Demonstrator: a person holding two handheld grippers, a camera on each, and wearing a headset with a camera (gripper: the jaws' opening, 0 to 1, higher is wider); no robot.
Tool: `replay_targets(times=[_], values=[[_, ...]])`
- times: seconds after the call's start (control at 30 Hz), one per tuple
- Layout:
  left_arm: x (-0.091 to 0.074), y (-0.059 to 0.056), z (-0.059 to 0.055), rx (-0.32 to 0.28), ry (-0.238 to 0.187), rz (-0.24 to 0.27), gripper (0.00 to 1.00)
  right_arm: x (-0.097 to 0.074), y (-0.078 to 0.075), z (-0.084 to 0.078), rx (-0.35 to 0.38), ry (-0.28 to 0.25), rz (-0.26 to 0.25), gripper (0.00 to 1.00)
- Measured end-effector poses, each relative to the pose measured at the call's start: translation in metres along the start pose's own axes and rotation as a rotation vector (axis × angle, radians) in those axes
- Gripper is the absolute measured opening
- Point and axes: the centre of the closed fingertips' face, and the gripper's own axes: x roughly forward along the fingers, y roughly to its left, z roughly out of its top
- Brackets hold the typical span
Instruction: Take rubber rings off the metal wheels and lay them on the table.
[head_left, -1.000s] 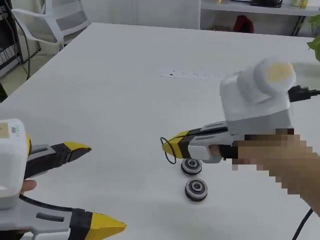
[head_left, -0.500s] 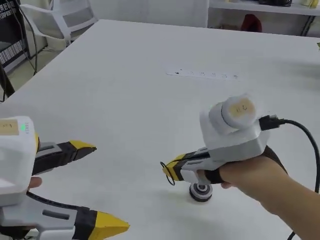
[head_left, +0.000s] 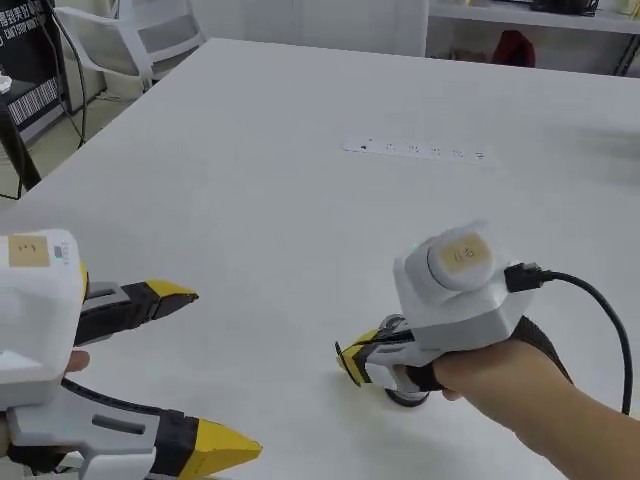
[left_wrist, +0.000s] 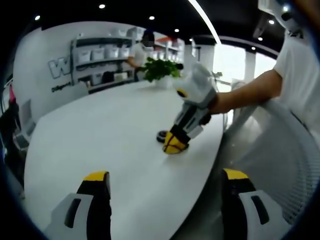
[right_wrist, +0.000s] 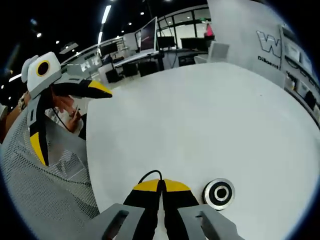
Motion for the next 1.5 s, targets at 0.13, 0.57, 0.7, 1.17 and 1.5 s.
replay_targets(times=[0.13, 0.57, 0.7, 1.17, 1.5], values=[[0.0, 0.0, -0.001, 0.002, 0.007, 0.0, 0.93, 0.002, -0.001, -0.006, -0.014, 0.018, -0.007, 0.0], [0.0, 0.0, -0.002, -0.003, 0.008, 0.005, 0.92, 0.001, -0.001, -0.007, -0.005, 0.023, -0.003, 0.0], [0.0, 0.0, -0.001, -0.003, 0.009, 0.005, 0.92, -0.003, 0.0, -0.003, 0.008, 0.005, 0.004, 0.01], [0.0, -0.001, -0.002, 0.003, 0.014, 0.003, 0.92, -0.024, 0.018, 0.018, 0.012, -0.068, 0.058, 0.07], [0.0, -0.002, -0.003, 0.008, 0.021, -0.007, 0.91, -0.046, 0.011, 0.03, -0.062, -0.122, 0.049, 0.1]])
